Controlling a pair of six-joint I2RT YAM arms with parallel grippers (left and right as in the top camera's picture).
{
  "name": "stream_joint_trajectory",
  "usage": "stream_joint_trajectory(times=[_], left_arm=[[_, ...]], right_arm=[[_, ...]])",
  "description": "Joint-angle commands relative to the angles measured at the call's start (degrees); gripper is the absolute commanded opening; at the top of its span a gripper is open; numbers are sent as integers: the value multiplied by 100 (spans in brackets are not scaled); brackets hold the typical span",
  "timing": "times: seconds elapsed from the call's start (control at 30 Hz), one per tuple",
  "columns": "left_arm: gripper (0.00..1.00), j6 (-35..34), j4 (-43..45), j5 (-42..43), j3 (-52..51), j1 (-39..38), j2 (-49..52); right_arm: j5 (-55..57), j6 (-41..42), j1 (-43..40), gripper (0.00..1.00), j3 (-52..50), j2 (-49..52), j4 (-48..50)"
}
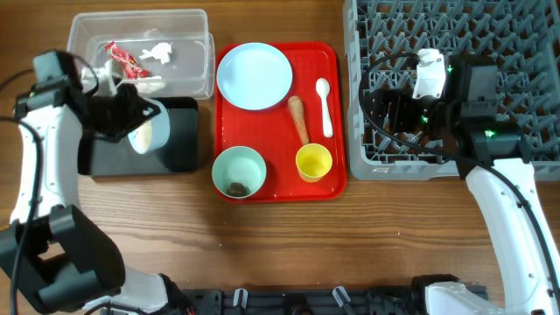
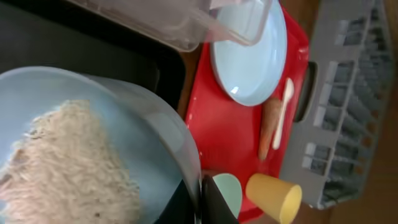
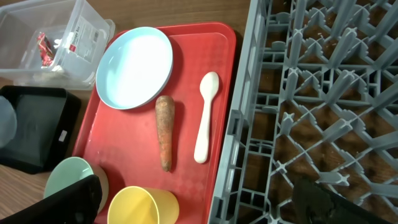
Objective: Sort waste into correct bins and load items into the dishwasher rack
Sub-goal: 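Tip the rice bowl over the black tray to empty it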
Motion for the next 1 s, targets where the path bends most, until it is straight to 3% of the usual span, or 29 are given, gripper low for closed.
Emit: stream_joint_trajectory(times=[0.0,0.23,0.43,0.57,0.63,0.73,0.8,0.97], left_arm=[[4,302,732,1720,-686,601,70],[4,269,1357,3646,-960,1574,511],[4,155,1620,5307,-957,1759,927],[4,-380,1738,5309,-955,1759,927],[4,-1132,1906,5309,-955,1759,927],[4,-1384,2022,5307,-955,1762,927],[4,-2124,1897,5307,-955,1716,859],[4,-2319,2459,5023,-953,1661,815]], right_arm=[[11,15,22,100,122,59,15],[11,17,22,100,122,59,13],[11,15,22,100,122,59,15],[11,13,22,100,122,59,15],[15,-4,22,100,122,59,17],[74,-2,22,100,122,59,15],[72,0,22,100,122,59,15],[72,4,22,100,122,59,13]])
